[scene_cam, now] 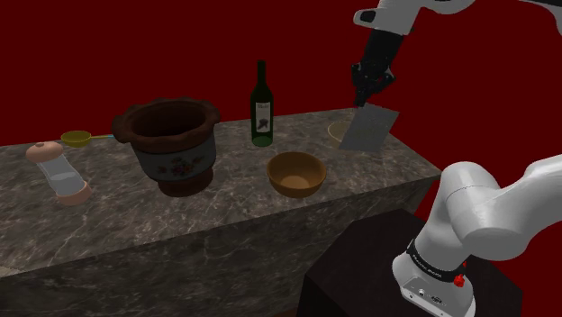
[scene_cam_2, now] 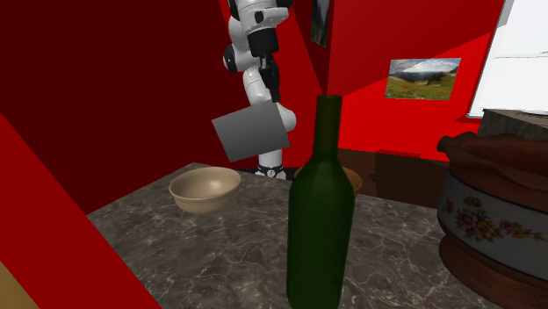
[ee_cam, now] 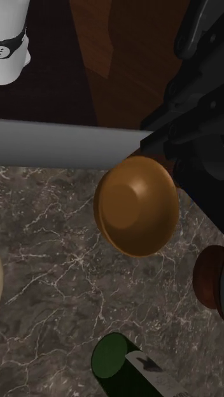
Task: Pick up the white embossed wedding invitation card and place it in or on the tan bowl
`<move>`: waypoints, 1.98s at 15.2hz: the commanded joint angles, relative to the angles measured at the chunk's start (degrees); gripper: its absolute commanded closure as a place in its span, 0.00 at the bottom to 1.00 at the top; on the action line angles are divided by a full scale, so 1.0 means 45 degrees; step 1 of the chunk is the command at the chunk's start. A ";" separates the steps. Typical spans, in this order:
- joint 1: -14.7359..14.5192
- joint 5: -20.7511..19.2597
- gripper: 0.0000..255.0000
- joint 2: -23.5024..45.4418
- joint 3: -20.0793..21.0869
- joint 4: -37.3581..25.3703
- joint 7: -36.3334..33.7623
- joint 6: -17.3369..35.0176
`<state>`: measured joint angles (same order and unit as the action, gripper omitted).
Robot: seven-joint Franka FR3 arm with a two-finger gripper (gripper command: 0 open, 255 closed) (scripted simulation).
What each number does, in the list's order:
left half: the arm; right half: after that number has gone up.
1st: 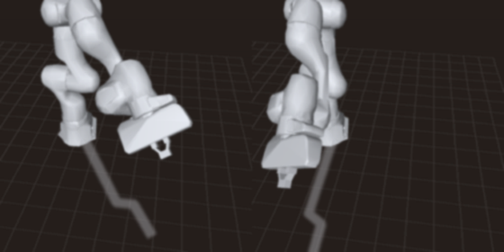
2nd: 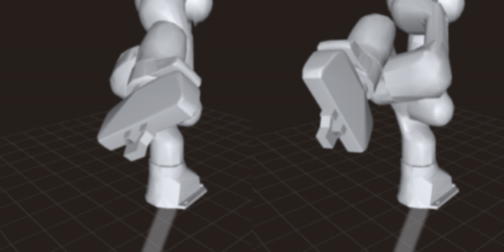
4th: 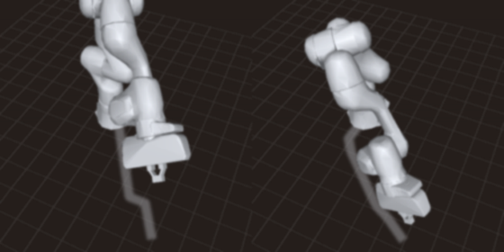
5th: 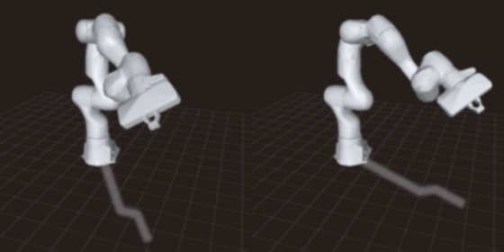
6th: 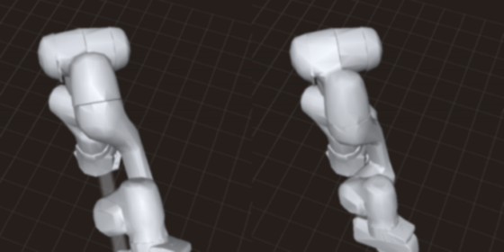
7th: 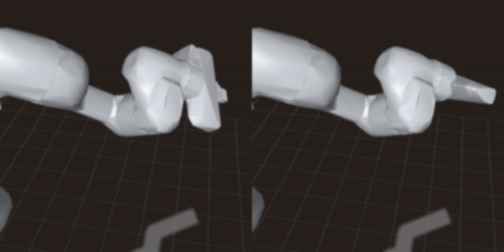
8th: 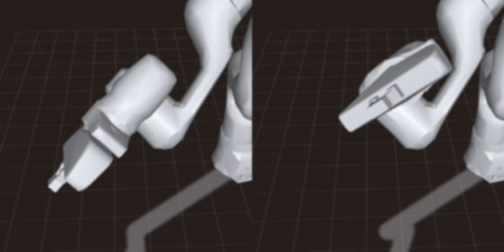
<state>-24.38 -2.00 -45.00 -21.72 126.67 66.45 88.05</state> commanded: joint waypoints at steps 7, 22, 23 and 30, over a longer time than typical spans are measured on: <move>-0.0463 0.0077 1.00 0.1957 -0.0972 -0.2867 0.0826 -0.0929; -0.1345 0.1656 1.00 0.7174 -0.4523 -0.8589 0.3944 -0.2186; -0.1331 0.1582 1.00 0.7055 -0.4467 -0.8306 0.3921 -0.1991; -0.1207 0.1181 1.00 0.6379 -0.4194 -0.6490 0.3838 -0.0695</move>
<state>-29.92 3.60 -16.00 -40.68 96.13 83.70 84.10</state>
